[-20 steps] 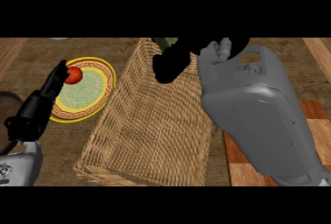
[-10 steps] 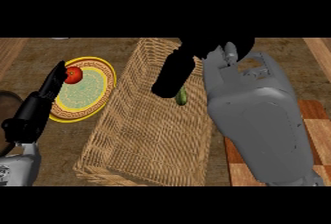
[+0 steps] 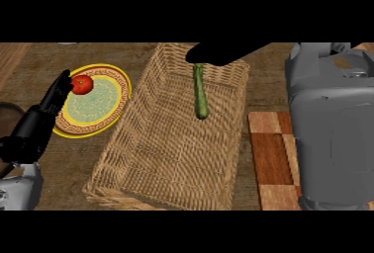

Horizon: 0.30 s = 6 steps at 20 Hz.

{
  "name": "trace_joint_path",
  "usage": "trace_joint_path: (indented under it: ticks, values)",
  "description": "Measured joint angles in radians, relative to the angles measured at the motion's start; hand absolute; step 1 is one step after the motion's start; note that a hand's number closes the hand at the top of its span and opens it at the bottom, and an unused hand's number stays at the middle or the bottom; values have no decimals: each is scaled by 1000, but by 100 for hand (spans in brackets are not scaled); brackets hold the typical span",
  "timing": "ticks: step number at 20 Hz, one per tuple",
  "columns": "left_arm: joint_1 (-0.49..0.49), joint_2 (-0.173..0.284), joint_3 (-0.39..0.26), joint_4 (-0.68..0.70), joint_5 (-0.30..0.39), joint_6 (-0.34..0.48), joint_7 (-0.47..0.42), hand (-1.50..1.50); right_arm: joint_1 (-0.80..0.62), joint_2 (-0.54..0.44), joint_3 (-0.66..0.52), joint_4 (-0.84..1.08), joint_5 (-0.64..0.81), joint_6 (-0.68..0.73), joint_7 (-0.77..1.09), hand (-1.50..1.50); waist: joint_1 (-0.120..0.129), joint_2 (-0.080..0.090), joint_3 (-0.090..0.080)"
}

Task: Pick the squash from the cutting board and place it in the basket

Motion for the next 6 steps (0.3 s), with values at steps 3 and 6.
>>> trace_joint_path:
  ticks: [3,6]
  values:
    - [-12,6,13,15,7,-3,2,0,32,-20,-66,-43,27,-61,0,-150,-7,0,0]
    - [-4,3,13,12,5,-2,-5,0,66,-55,-140,-77,35,-97,-6,-150,-7,0,0]
